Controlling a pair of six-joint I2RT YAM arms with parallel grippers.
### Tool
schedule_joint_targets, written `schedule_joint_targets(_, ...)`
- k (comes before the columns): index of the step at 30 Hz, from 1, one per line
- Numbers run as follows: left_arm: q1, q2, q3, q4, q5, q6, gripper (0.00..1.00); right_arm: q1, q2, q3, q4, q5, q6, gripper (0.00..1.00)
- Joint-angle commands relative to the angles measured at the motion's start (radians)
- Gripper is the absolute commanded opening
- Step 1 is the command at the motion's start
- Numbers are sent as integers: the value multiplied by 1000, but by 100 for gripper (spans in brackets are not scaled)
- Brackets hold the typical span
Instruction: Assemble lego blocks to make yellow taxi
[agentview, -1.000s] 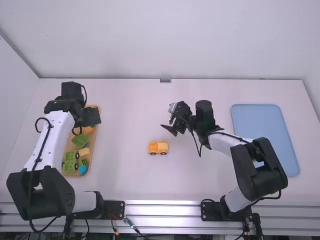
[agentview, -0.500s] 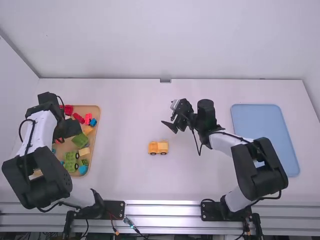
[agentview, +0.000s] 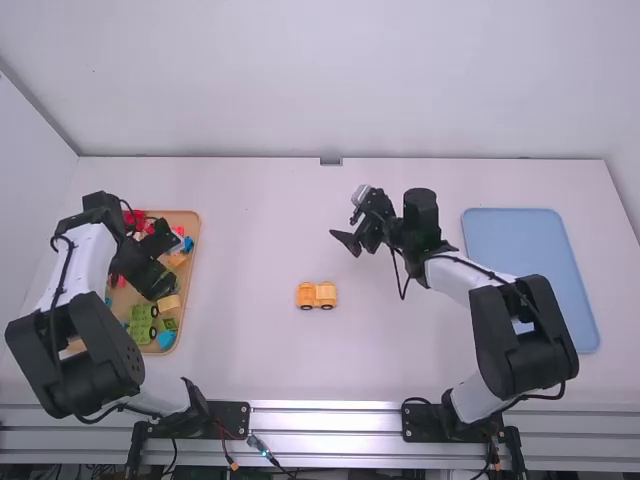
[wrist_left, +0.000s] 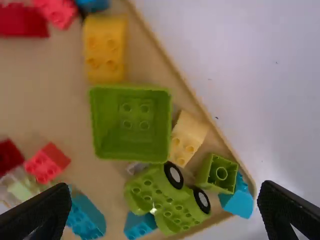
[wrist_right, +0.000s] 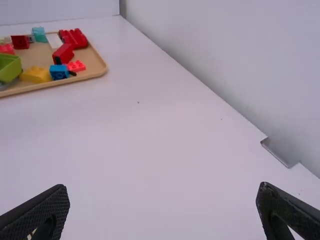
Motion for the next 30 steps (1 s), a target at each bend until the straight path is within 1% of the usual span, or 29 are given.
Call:
schedule_joint_targets(1, -6, 4, -53, 6, 30, 267, 99, 3, -7, 35, -1, -20, 11, 99)
schedule_joint_targets(2, -6, 5, -87, 27, 16, 327, 98, 3, -7, 39, -2, -20, 12, 99)
schedule_joint_targets(5, -6, 5, -150, 85, -23, 376, 98, 3, -7, 45, -1, -20, 12, 99)
schedule_joint_targets(6, -6, 5, -170, 109, -39, 376, 96, 4, -7, 45, -2, -20, 11, 99)
schedule_joint_targets(8, -6, 5, -223, 176, -56, 377, 88, 11, -7, 45, 13, -17, 29, 99)
schedule_joint_targets(9, -6, 5, -243, 204, -56, 377, 82, 10, -7, 45, 19, -16, 43, 99)
schedule_joint_targets(11, -6, 5, -266, 240, -55, 372, 75, 6, -7, 45, 34, -16, 63, 99)
schedule_joint_targets(13, -6, 5, -285, 262, -56, 368, 69, 2, -7, 45, 43, -16, 79, 99)
schedule_joint_targets(15, -6, 5, -287, 265, -52, 360, 67, 2, -7, 45, 52, -17, 90, 99)
schedule_joint_targets(19, -5, 5, -270, 276, -41, 324, 70, 2, -7, 45, 60, -16, 90, 99)
schedule_joint_targets(21, 8, 5, -254, 311, -36, 309, 74, 2, -7, 45, 62, -17, 90, 99)
schedule_joint_targets(23, 16, 5, -229, 330, -31, 311, 75, 2, -7, 45, 62, -17, 90, 99)
schedule_joint_targets(24, 23, 5, -209, 318, -15, 326, 80, 2, -7, 45, 61, -17, 90, 99)
schedule_joint_targets(25, 29, 5, -185, 302, 6, 351, 80, 2, -7, 45, 60, -16, 90, 99)
schedule_joint_targets(27, 41, 5, -144, 262, 52, 389, 84, 2, -7, 45, 60, -17, 90, 99)
schedule_joint_targets(28, 51, 5, -110, 206, 92, 445, 87, 2, -7, 45, 60, -20, 90, 99)
schedule_joint_targets(30, 69, 5, -53, 117, 138, 512, 88, 2, -7, 45, 59, -20, 90, 99)
